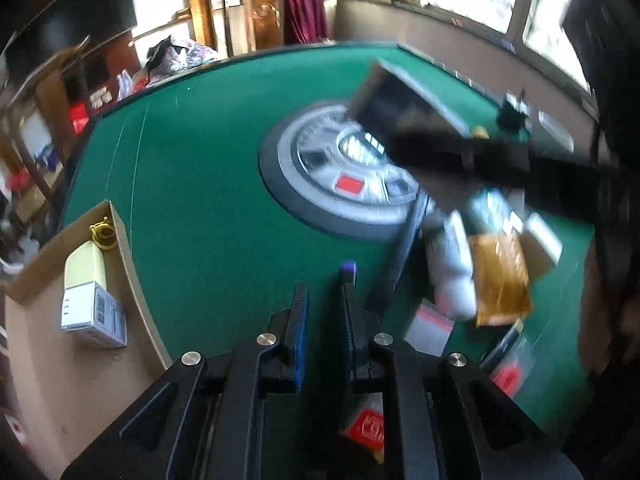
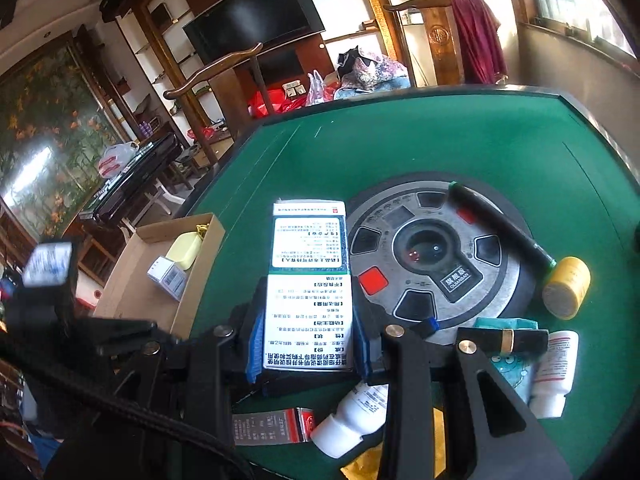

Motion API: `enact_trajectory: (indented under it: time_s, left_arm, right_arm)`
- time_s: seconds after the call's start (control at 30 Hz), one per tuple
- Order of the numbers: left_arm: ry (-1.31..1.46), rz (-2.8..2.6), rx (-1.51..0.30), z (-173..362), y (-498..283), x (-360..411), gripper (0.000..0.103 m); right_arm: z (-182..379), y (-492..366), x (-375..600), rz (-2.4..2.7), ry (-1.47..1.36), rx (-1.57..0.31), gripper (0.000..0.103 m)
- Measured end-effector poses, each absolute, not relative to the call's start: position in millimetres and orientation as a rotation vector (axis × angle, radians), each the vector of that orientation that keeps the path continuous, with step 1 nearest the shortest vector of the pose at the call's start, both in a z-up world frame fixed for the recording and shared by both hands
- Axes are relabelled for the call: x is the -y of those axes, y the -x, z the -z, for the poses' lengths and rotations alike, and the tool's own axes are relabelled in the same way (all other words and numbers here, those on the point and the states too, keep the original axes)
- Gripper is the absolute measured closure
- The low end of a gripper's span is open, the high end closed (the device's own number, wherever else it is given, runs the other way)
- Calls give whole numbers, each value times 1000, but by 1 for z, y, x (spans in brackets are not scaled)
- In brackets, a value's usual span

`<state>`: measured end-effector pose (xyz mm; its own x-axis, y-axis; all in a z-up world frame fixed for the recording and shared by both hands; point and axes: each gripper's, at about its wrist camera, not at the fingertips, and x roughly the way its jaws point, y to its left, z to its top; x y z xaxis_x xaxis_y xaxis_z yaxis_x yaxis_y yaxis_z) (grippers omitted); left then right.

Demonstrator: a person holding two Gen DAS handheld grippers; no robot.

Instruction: Organize objects

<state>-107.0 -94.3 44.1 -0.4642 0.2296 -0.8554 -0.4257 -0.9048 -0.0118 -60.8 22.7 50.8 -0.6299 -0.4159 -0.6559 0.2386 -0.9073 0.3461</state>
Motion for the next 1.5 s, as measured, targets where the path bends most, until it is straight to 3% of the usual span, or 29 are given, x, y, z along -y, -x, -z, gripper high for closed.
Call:
enact_trajectory:
  time_s: [0.3,1.0,1.27,1.43,1.5]
  left_arm:
    - [1407,-2358,-341,-19,86,104,90]
    - [1326,-2290,-183,-31,53,86,90]
    - [1432,-2373,-335,-14,69,49,90]
    - [1436,-2492,-286,-11,71,42,91]
    - [1430,-2518,-188,-11,67,53,91]
  right_arm:
    - [-55,60,-23,2520,-1080,333,71]
    - [-54,61,-25,2495,-1070,341,71]
    - [-55,60,-25,2503,-1063,329,71]
    - [-52,63,-26,2512,-1076,322,71]
    - [-51,64,-26,2513,-1078,321,71]
